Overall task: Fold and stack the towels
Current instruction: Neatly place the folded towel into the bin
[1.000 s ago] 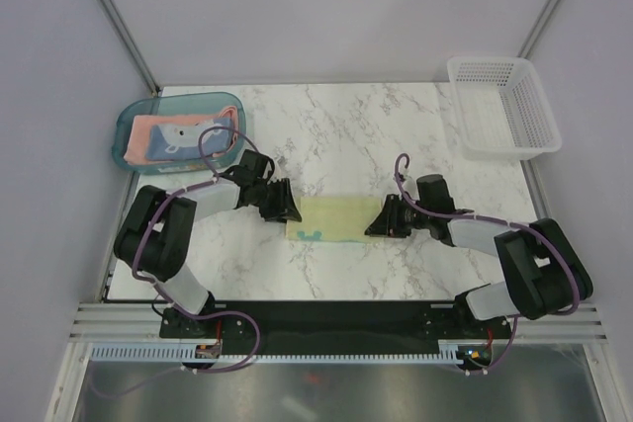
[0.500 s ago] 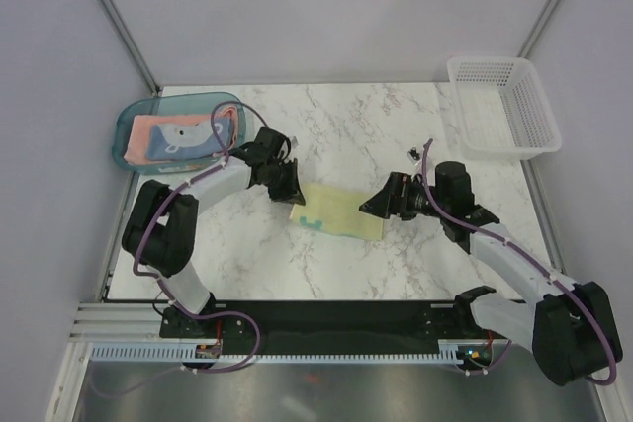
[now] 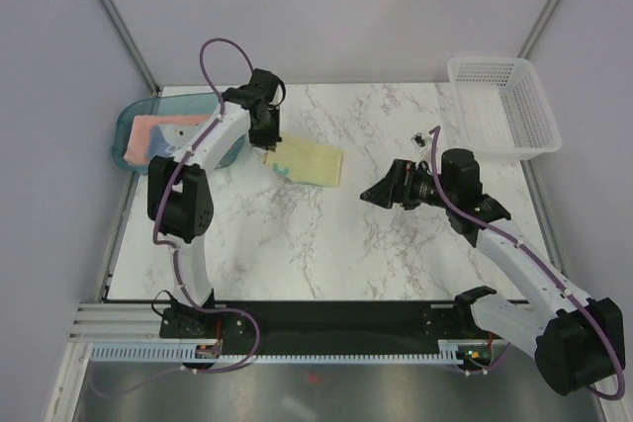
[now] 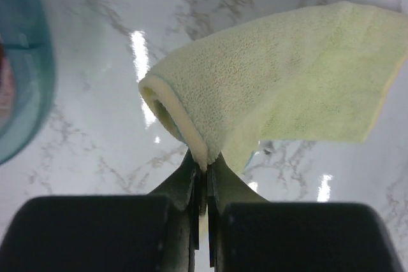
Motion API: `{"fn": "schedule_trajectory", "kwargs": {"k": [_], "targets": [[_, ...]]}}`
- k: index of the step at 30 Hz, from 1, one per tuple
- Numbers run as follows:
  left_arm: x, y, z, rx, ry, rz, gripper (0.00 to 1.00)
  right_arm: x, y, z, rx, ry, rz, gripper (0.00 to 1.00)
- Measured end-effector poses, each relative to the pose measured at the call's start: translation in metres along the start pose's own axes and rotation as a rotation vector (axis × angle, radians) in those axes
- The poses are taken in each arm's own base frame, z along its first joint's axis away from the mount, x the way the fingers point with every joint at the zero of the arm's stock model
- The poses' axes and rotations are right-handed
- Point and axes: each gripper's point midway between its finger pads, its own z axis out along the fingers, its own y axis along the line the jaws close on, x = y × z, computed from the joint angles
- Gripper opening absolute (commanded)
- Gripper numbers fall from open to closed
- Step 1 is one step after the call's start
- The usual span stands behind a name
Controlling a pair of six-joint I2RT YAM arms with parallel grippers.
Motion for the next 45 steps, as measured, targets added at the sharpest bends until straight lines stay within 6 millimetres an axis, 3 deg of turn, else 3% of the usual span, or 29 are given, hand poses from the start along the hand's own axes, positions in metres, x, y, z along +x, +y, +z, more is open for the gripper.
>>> {"fn": "schedule_trajectory", "kwargs": {"k": [9,13,19,27,31,45], "targets": [[-0.062,0.095,-0.008,-0.283,-0.06,0.046,0.02,0.006,-0.008,0.0,0.026,0.025,-0.023,0.98],[-0.076,0.134,-0.006,-0.373,-0.058,0.05,0.02,0.01,-0.017,0.005,0.049,0.046,-0.028,0.98],[-0.073,0.201,0.006,-0.484,-0.003,0.02,0.02,0.014,-0.028,0.01,0.073,0.068,-0.031,0.98],[-0.071,0.272,-0.003,-0.523,-0.009,-0.088,0.02,0.022,-0.041,0.017,0.101,0.105,-0.018,0.98],[-0.071,0.29,-0.006,-0.535,-0.018,-0.115,0.02,0.024,-0.045,0.019,0.108,0.115,-0.017,0.98],[-0.073,0.314,-0.011,-0.576,-0.039,-0.131,0.02,0.026,-0.052,0.022,0.124,0.128,-0.016,0.98]]}}
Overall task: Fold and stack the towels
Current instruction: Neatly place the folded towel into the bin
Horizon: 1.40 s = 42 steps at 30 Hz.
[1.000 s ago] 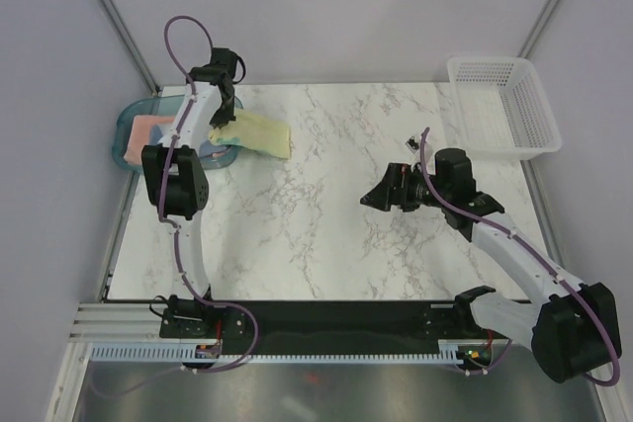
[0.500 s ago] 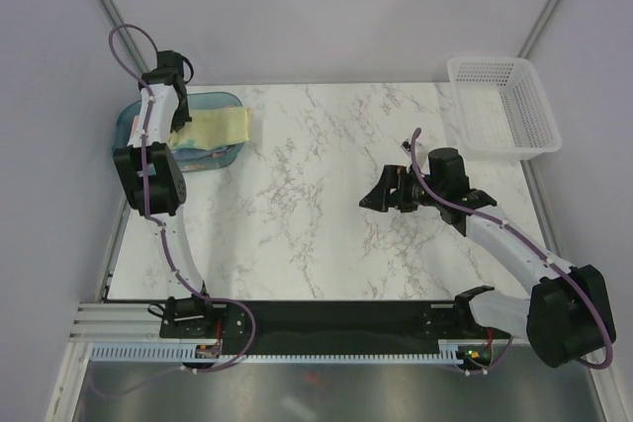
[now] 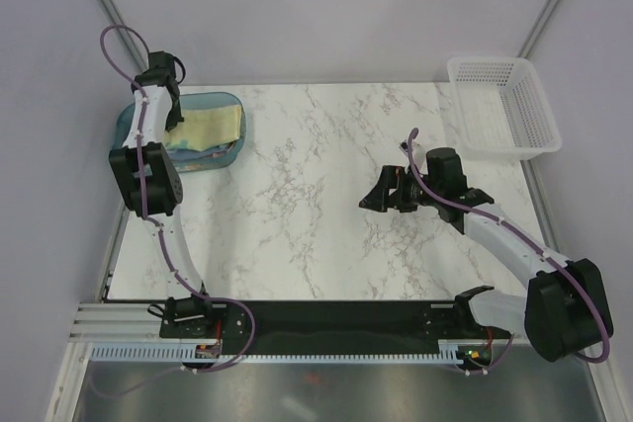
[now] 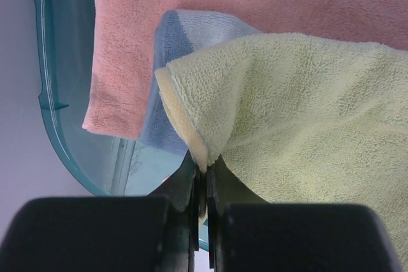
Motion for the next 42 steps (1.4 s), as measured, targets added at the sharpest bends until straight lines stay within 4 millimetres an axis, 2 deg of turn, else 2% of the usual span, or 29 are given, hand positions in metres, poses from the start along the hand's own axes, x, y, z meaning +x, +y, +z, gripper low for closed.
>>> {"fn": "schedule_trajectory", "kwargs": {"k": [8,14,16,18,19,21,23,26,31,32,37,39,42], "targets": [[0.007,0.026,0.011,-0.022,0.025,-0.045,0.02,0.001,-0.005,0.005,0.009,0.017,0.004,0.98],[0.009,0.034,0.016,-0.028,0.031,-0.061,0.03,0.002,-0.007,0.007,0.016,0.024,0.011,0.98],[0.011,0.034,0.021,-0.028,0.039,-0.061,0.09,0.002,-0.007,0.007,0.016,0.024,0.011,0.98],[0.012,0.032,0.03,-0.028,0.048,-0.059,0.22,0.002,-0.007,0.007,0.016,0.024,0.011,0.98],[0.012,0.03,0.035,-0.028,0.053,-0.058,0.33,0.002,-0.007,0.007,0.016,0.024,0.011,0.98],[0.018,0.026,0.048,-0.028,0.073,-0.055,0.44,0.002,-0.007,0.007,0.016,0.024,0.011,0.98],[0.025,0.022,0.058,-0.027,0.098,-0.047,0.52,0.002,-0.007,0.007,0.016,0.024,0.009,0.98],[0.027,0.019,0.06,-0.025,0.105,-0.041,0.57,0.002,-0.008,0.007,0.018,0.024,0.005,0.98],[0.012,0.01,0.044,-0.05,0.059,-0.027,0.76,0.001,-0.011,0.007,0.032,0.017,0.0,0.98],[0.008,0.005,0.039,-0.052,0.046,-0.024,0.99,0.0,-0.012,0.007,0.038,0.014,-0.001,0.98],[-0.013,-0.021,0.002,0.012,-0.036,-0.038,1.0,-0.005,-0.014,0.003,0.065,-0.014,-0.008,0.98],[-0.022,-0.026,-0.018,0.057,-0.077,-0.057,1.0,-0.009,-0.011,0.0,0.068,-0.033,-0.01,0.98],[-0.025,-0.03,-0.041,0.123,-0.109,-0.074,1.0,-0.018,-0.006,-0.005,0.067,-0.062,-0.015,0.98]]}}
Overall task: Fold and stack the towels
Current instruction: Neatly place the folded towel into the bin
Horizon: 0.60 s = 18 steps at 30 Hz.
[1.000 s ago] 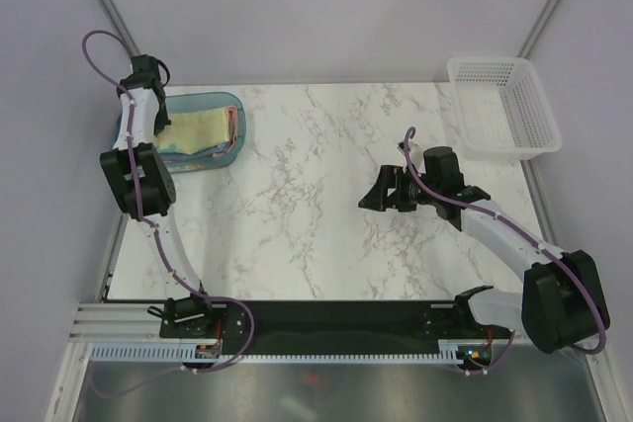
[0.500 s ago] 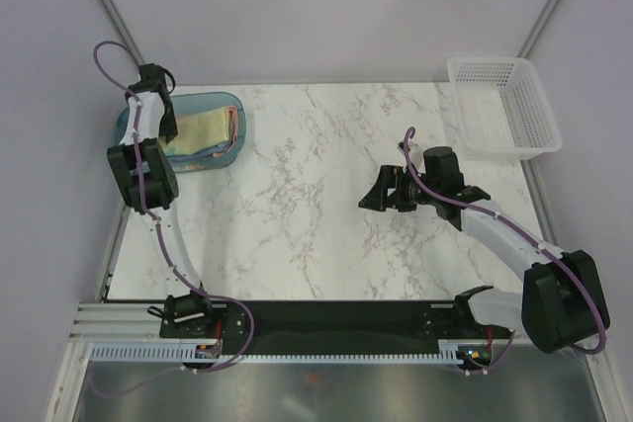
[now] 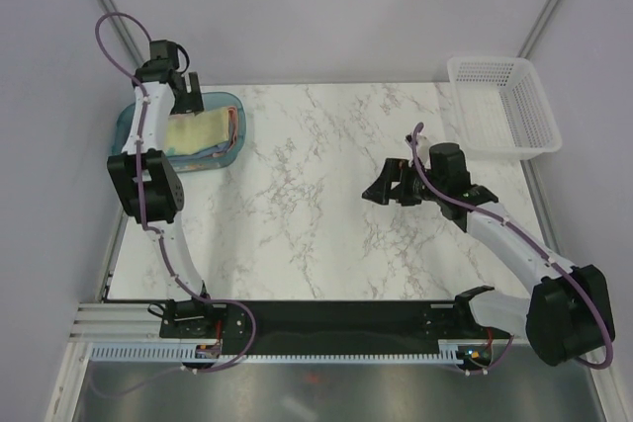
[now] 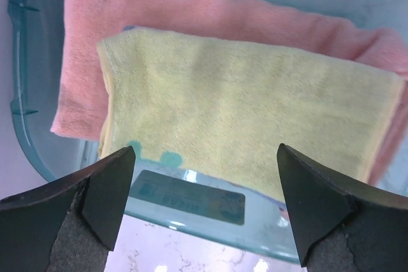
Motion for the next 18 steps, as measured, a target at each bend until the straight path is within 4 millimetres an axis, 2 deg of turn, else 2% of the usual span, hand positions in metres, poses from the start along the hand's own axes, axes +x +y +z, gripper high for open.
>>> {"fn": "schedule_trajectory", "kwargs": {"k": [4,7,8,9,10,13,18], "targets": [[0.003,-0.018,-0.016,0.106,-0.014,0.0,1.0,-0.017,0.01,-0.005,-0.004,-0.036,0.0,0.98],[0.015,-0.03,-0.013,0.147,0.008,0.011,0.97,-0.029,0.02,-0.013,-0.012,-0.074,-0.007,0.98],[0.019,-0.031,-0.01,0.147,0.018,0.014,0.88,-0.033,0.022,-0.016,-0.014,-0.087,-0.01,0.98],[0.025,-0.032,-0.007,0.139,0.033,0.017,0.67,-0.035,0.025,-0.018,-0.016,-0.095,-0.012,0.98],[0.03,-0.033,-0.003,0.133,0.048,0.015,0.26,-0.038,0.027,-0.02,-0.02,-0.104,-0.014,0.98],[0.034,-0.024,0.011,0.094,0.065,0.002,0.1,-0.043,0.031,-0.023,-0.021,-0.113,-0.015,0.98],[0.04,0.001,0.036,0.035,0.083,-0.041,0.08,-0.048,0.034,-0.026,-0.011,-0.109,-0.012,0.98]]}}
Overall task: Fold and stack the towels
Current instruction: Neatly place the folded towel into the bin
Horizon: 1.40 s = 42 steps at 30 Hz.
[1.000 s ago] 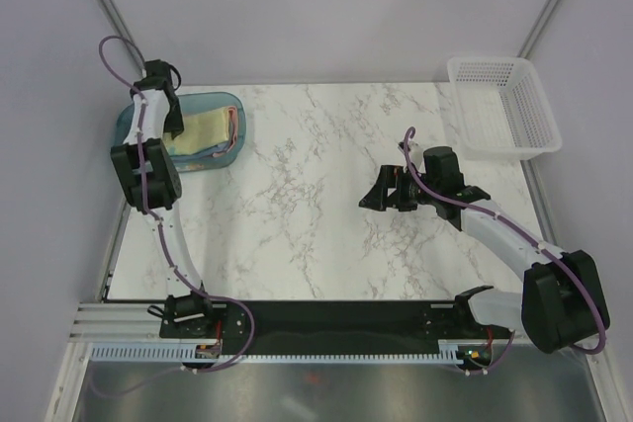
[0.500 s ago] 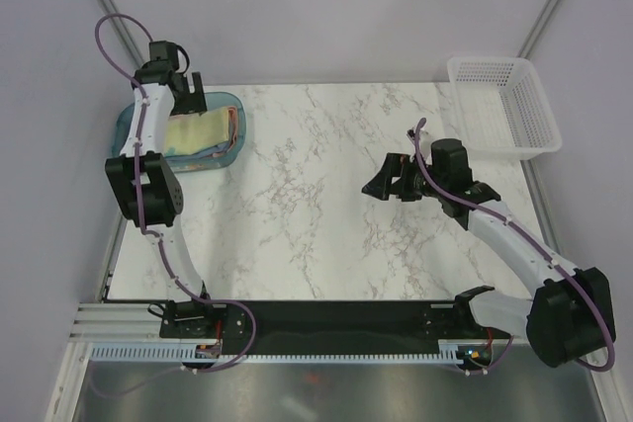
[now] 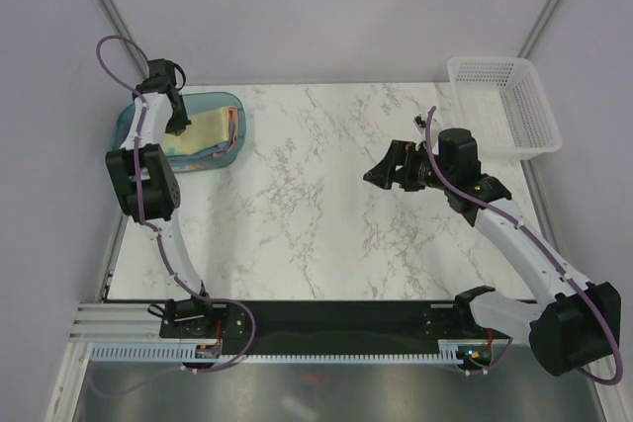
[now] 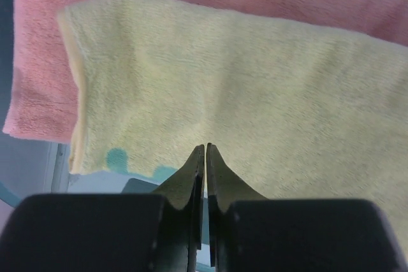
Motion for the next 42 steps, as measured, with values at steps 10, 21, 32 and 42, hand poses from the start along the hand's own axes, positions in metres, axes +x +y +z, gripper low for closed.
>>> {"fn": "schedule_trajectory", "kwargs": {"k": [10,21,32,42], "targets": [[-0.007,0.034,0.033,-0.09,-0.01,-0.078,0.02,-0.011,-0.001,0.007,0.014,0.001,-0.003,0.98],[-0.005,0.069,0.061,-0.187,0.006,-0.126,0.03,0.004,-0.021,0.024,0.062,0.074,0.019,0.98],[-0.013,0.059,0.063,-0.112,-0.019,-0.184,0.17,0.004,-0.024,0.029,0.069,0.082,0.02,0.98],[-0.027,-0.042,-0.015,0.167,-0.101,-0.122,0.52,0.001,-0.028,0.024,0.107,0.062,0.014,0.98]]}}
